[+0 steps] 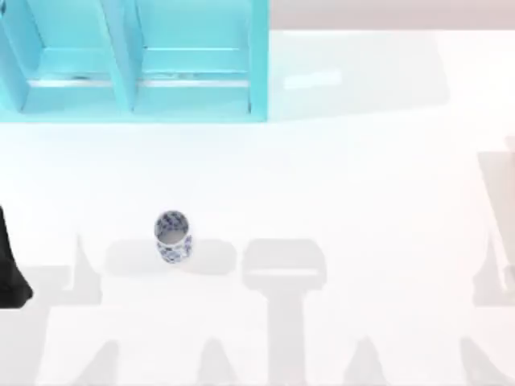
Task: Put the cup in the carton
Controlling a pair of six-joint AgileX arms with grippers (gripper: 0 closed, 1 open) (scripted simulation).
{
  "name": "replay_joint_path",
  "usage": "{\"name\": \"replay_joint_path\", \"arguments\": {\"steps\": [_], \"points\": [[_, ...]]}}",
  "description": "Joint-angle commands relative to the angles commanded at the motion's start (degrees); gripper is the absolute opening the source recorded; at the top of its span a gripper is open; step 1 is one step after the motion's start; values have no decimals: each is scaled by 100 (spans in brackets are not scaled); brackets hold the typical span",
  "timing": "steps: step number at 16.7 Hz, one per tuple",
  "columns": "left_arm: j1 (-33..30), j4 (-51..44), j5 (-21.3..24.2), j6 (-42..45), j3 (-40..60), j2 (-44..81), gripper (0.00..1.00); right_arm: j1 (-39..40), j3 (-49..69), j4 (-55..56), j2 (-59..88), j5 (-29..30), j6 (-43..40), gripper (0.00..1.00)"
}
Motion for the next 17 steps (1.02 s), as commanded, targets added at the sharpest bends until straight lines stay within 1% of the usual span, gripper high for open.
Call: {"name": "replay_joint_path", "arguments": {"steps": [4, 8, 12, 17], "points": [[0, 0, 0, 0, 0, 0, 100, 68, 134, -77, 115, -5, 27, 100], [0, 0, 0, 0, 0, 0, 100, 475, 1010, -555, 852, -7, 247, 100], [0, 0, 0, 0, 0, 0, 100, 1154, 2597, -1336, 2141, 33, 746, 100], [0, 0, 0, 0, 0, 0, 100, 2245, 5321, -2538, 4315, 141, 1758, 100]]}}
